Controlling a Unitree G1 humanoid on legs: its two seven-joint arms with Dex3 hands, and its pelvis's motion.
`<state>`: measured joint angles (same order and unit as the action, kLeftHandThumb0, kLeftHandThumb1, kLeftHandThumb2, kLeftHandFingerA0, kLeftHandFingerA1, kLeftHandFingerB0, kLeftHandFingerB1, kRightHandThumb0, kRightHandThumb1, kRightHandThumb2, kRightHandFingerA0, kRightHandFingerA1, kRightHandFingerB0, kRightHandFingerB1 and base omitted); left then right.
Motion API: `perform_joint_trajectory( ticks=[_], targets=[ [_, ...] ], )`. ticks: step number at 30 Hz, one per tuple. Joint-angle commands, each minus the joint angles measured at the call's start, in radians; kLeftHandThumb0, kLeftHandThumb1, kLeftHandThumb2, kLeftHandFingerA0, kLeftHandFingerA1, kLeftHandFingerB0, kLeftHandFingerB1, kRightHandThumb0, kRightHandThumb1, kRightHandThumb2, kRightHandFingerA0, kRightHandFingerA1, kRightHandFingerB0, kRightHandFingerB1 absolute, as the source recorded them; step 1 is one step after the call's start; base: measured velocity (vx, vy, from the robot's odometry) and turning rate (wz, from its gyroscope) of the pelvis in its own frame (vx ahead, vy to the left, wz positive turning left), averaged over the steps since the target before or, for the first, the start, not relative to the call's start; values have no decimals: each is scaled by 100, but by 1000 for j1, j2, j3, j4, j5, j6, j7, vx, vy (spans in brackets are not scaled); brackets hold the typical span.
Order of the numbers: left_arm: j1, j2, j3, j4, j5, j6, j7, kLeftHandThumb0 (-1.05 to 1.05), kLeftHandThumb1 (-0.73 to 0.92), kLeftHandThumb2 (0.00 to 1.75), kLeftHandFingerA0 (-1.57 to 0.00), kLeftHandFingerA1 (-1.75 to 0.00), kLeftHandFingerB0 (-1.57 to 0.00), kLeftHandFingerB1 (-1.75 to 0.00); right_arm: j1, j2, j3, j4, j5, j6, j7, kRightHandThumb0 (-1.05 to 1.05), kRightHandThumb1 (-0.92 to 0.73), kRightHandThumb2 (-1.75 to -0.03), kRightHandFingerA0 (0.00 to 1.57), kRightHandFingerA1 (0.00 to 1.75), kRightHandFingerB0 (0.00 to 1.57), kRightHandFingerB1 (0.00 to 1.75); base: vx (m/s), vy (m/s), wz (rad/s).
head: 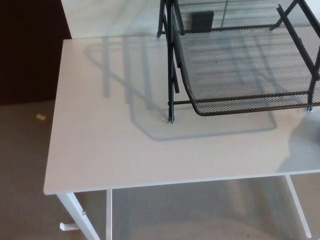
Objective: The robot walks towards a desk on which a file tray is kept in the middle and a cube is kept to its right. The robot lifts the cube using its right hand and places it on the file tray.
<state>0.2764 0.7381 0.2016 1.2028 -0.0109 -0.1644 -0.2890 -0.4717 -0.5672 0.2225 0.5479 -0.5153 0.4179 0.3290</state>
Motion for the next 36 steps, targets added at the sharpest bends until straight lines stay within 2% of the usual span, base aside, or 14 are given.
perform_joint_trajectory(
  ticks=[1, 7, 15, 17, 22, 23, 24, 25, 26, 27, 28, 29, 32, 36],
  targets=[
    [-1, 31, -8, 2, 16, -25, -16, -105, 92, 74, -50, -93, -30, -80, 125, -55, 216, -3, -162, -31, 47, -30, -46, -53, 66, 84, 86, 66, 0, 0, 0],
    [0, 33, -13, 3, 18, -28, -12, -105, 92, 74, -51, -93, -30, -78, 59, -38, 331, 138, -232, -66, -70, -29, -59, -59, 77, 139, 74, 85, 0, 0, 0],
    [1, 35, -7, 12, 12, -20, -13, -105, 92, 73, -52, -94, -30, -79, 39, -83, 350, 116, -257, -26, -94, -31, -67, -61, 67, 128, 61, 76, 0, 0, -1],
    [4, 35, -5, 15, 10, -25, -12, -105, 91, 71, -51, -96, -30, -81, 73, -143, 312, 54, -271, -44, -185, -36, -81, -69, 73, 156, 59, 109, 0, 0, 0],
    [-4, 36, 1, 29, 9, -17, -10, -105, 92, 71, -53, -97, -32, -81, 137, -210, 147, -53, -168, -159, -267, -28, -75, -66, 77, 157, 76, 86, 0, 0, 0],
    [-2, 36, 3, 28, 6, -16, -12, -105, 92, 74, -49, -94, -35, -81, 139, -219, 120, -64, -153, -172, -263, -29, -77, -68, 76, 156, 77, 97, 0, 0, 0],
    [2, 38, 3, 25, 7, -15, -13, -95, 68, 127, -64, -93, -27, -71, 130, -225, 73, -79, -133, -174, -260, -30, -79, -63, 83, 152, 74, 123, 0, 0, 0],
    [4, 39, 3, 26, 8, -16, -15, -95, 68, 127, -64, -93, -27, -71, 128, -230, 32, -95, -121, -179, -272, -30, -79, -63, 83, 152, 74, 123, 0, 0, 0],
    [3, 39, 7, 26, 3, -13, -22, -104, 91, 72, -50, -97, -31, -81, 116, -241, 21, -89, -131, -199, -285, -32, -72, -64, 75, 162, 67, 145, 0, 0, 0],
    [5, 39, 4, 28, 10, -16, -10, -94, 68, 127, -63, -92, -28, -71, 110, -262, -28, -139, -108, -204, -257, -25, -76, -64, 79, 167, 69, 134, 0, 0, 0],
    [7, 39, 5, 29, 10, -16, -10, -94, 68, 127, -63, -92, -28, -71, 112, -257, -33, -139, -114, -208, -254, -25, -76, -64, 79, 167, 69, 134, 0, 0, 0],
    [10, 38, 6, 27, 8, -19, -11, -103, 92, 72, -51, -95, -32, -79, 110, -259, -53, -155, -112, -208, -260, -23, -74, -68, 80, 159, 79, 114, 0, 0, 0],
    [17, 38, 10, 25, 6, -24, -15, -104, 91, 76, -47, -93, -34, -80, 84, -294, -150, -247, -56, -184, -169, -29, -71, -61, 80, 150, 81, 89, 0, 0, 0],
    [29, 41, 18, 11, 1, -23, -18, -105, 91, 73, -52, -100, -32, -83, 78, -286, -267, -327, 15, -194, -156, -24, -65, -82, 86, 157, 81, 126, 0, 0, 0]
  ],
)
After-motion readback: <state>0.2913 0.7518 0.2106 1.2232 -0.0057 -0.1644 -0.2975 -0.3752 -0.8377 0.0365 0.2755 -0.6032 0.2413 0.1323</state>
